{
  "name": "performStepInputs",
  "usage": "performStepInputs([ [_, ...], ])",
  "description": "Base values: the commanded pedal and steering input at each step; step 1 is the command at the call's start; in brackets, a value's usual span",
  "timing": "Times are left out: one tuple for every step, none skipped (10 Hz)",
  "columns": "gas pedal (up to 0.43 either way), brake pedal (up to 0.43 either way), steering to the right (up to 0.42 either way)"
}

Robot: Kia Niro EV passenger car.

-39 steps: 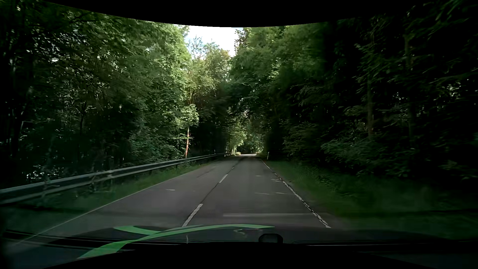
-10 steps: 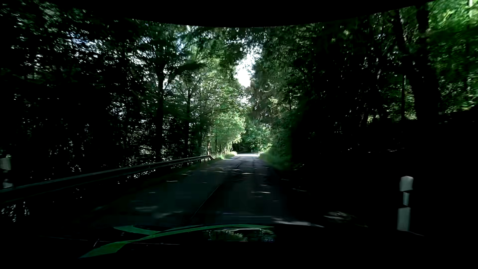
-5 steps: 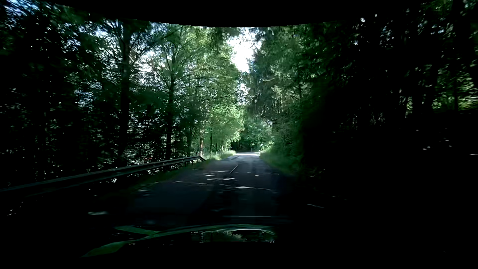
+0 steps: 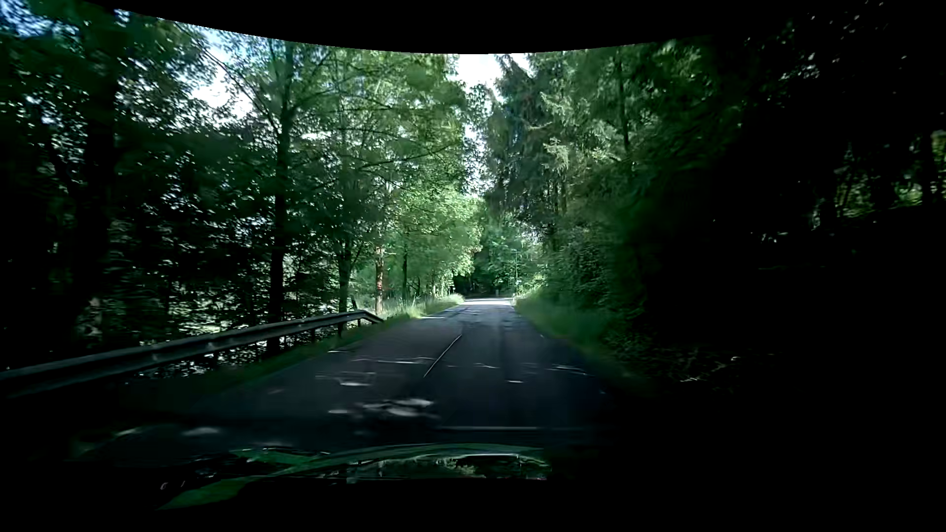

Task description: Follow the waypoints while adhering to traffic rules and regulations

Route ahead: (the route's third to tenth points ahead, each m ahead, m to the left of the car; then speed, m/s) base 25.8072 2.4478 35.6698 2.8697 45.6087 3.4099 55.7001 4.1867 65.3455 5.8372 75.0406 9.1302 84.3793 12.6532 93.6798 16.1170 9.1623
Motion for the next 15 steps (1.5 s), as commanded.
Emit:
performStepInputs([
  [0.0,0.0,-0.001],
  [0.0,0.0,-0.003],
  [0.0,0.0,-0.003],
  [0.0,0.0,-0.002],
  [0.0,0.0,-0.002],
  [0.0,0.0,-0.002],
  [0.0,0.0,-0.003],
  [0.0,0.0,-0.002],
  [0.0,0.0,-0.002],
  [0.0,0.0,-0.002],
  [0.0,0.0,-0.001],
  [0.0,0.0,-0.002],
  [0.0,0.0,-0.001],
  [0.0,0.0,-0.001],
  [0.0,0.0,-0.001],
])
